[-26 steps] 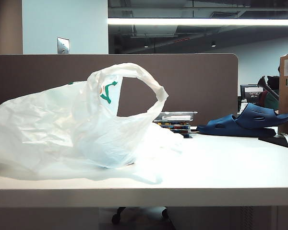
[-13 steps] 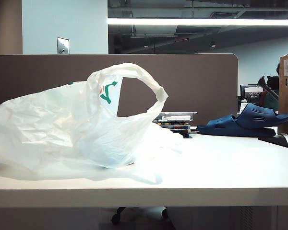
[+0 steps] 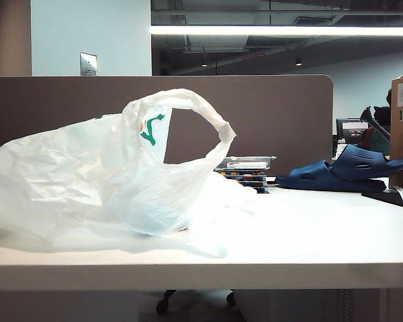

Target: Put the power bank into the bag.

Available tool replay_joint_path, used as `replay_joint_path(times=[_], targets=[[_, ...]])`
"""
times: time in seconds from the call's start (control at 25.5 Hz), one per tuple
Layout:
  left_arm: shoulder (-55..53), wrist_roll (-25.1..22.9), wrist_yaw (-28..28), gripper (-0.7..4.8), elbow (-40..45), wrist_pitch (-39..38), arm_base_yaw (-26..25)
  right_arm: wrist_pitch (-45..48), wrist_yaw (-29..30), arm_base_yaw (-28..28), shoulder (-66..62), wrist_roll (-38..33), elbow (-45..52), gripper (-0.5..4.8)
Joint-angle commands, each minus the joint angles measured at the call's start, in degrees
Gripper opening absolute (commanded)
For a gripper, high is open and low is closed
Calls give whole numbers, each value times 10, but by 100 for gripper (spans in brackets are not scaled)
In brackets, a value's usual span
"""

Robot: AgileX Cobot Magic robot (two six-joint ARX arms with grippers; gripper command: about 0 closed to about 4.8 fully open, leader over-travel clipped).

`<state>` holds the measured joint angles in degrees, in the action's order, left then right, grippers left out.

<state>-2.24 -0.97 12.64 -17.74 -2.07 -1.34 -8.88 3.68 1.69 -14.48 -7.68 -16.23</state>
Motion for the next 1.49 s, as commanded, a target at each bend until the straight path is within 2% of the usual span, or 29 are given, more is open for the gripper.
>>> replay_joint_path(times=[0.04,0.16,0.27,0.35,0.67,0.98,1.49], targets=[[21,4,2,-6,12,10,0,35,-1,0,36,0,35,-8],[21,3,0,-6,27,11,1,53,-1,0,91,0,85,-8],[21,7,0,-6,81,70,1,58,-1,0,148,9,128,-8],[21,19,0,-6,101,88,1,62,-1,0,146,20,139,-8],[21,12,-2,-6,173,188,2,90,-9,0,146,77,150,-8],[21,-21,-67,-6,173,186,2,109,-25,0,146,97,152,-8],[21,-20,-64,-6,173,167,2,75,-23,0,146,94,152,-6]])
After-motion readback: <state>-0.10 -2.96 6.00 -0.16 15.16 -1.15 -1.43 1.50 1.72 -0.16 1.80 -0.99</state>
